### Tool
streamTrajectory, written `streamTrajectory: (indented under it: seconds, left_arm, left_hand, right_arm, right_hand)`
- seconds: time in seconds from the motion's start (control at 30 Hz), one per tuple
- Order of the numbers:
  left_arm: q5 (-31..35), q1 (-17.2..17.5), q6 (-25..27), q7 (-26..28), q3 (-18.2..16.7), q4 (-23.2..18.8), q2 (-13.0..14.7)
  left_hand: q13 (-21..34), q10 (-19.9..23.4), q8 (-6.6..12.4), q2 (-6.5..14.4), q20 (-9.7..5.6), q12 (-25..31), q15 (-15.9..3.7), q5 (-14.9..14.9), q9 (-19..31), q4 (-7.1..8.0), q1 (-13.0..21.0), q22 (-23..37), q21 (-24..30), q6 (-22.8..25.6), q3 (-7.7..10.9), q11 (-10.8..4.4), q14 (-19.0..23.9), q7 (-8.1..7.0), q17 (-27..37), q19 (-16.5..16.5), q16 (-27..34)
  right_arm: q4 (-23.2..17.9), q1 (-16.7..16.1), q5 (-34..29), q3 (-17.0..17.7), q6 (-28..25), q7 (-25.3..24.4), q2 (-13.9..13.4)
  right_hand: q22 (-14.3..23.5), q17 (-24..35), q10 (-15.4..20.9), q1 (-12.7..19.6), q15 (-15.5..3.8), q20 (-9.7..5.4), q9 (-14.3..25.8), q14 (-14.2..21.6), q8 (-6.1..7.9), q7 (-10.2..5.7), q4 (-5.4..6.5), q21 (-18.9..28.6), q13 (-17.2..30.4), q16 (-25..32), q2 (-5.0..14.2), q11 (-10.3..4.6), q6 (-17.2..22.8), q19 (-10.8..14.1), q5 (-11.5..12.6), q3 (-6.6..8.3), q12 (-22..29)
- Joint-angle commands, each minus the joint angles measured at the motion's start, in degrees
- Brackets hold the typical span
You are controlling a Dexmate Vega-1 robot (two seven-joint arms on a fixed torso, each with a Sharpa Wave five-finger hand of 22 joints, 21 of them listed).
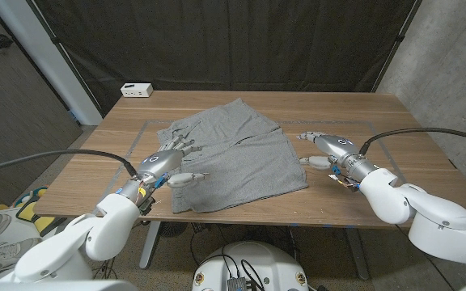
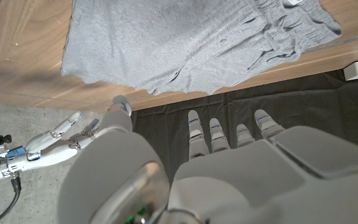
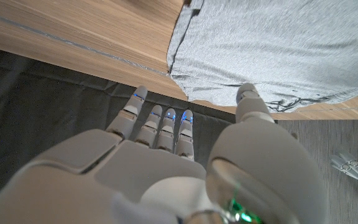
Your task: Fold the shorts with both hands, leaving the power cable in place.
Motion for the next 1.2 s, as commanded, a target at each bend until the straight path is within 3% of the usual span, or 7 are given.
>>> streamTrajectory:
  seconds: [0.03, 0.5, 0.77, 1.2]
  left_arm:
    - [11.6, 4.7, 4.4, -5.3, -0.7, -3.5, -2.4]
    - [18.9, 8.2, 5.2, -14.1, -2.4, -6.2, -6.4]
    - [28.5, 6.2, 9.2, -23.0, 1.2, -6.6, -6.6]
    - [33.7, 4.8, 8.6, -29.7, 2.5, -5.8, -9.0]
  left_hand:
    - [0.3, 0.1, 0.24, -0.4, 0.41, -0.4, 0.9, 0.9, 0.4, 0.0, 1.9, 0.1, 0.1, 1.1, -0.3, 0.46, -0.1, -0.29, 0.2, 0.7, 0.0]
    - [0.4, -0.6, 0.45, -1.5, 0.54, -0.8, 1.65, 2.3, 0.5, 0.16, 6.0, 0.1, -0.1, 3.2, -0.7, 0.83, -0.8, -0.35, 0.2, 1.4, -0.3]
    - [0.4, -1.0, 0.43, -1.9, 0.65, -1.0, 2.05, 3.0, 0.6, 0.28, 7.9, 0.1, -0.1, 3.9, -0.97, 1.06, -1.0, -0.92, 0.2, 1.9, -0.2]
    - [0.4, -1.3, 0.2, -2.2, 0.42, -1.1, 2.04, 3.9, 0.7, 0.53, 10.3, 0.1, -0.1, 4.7, -1.42, 1.12, -1.1, -0.92, 0.2, 2.7, -0.2]
  right_arm:
    - [-2.4, -1.0, -5.9, -2.5, -4.1, 1.9, -1.3]
    - [-3.5, -0.7, -11.6, -5.5, -7.8, 4.6, -0.8]
    - [-2.8, 1.5, -15.9, -9.1, -8.5, 8.4, 0.6]
    - [-1.9, 1.8, -16.4, -9.9, -8.7, 10.7, 2.2]
  right_hand:
    - [0.3, 0.1, 0.9, 2.1, -1.16, -0.47, 0.1, 1.0, 0.5, -0.43, -0.24, -0.1, 0.2, 0.0, -0.65, -0.16, 1.2, 0.5, 0.7, -0.05, 0.2]
    - [0.4, 0.2, 1.0, 7.9, -3.28, -2.55, 0.2, 0.7, 0.39, -2.23, -0.12, -0.4, 0.2, -0.4, -2.01, -2.1, 3.9, 0.4, 2.0, -0.13, -0.3]
    - [0.4, 0.2, 1.0, 9.8, -3.96, -3.25, 0.3, 0.4, 0.25, -3.26, 0.08, -0.6, 0.3, -0.6, -2.48, -2.88, 4.9, 0.1, 2.4, -0.41, -0.4]
    - [0.5, 0.3, 0.6, 12.6, -4.66, -4.23, 0.3, -0.4, -0.44, -4.15, 0.38, -0.8, 0.3, -0.8, -3.2, -3.9, 5.0, -0.4, 3.0, -1.06, -0.6]
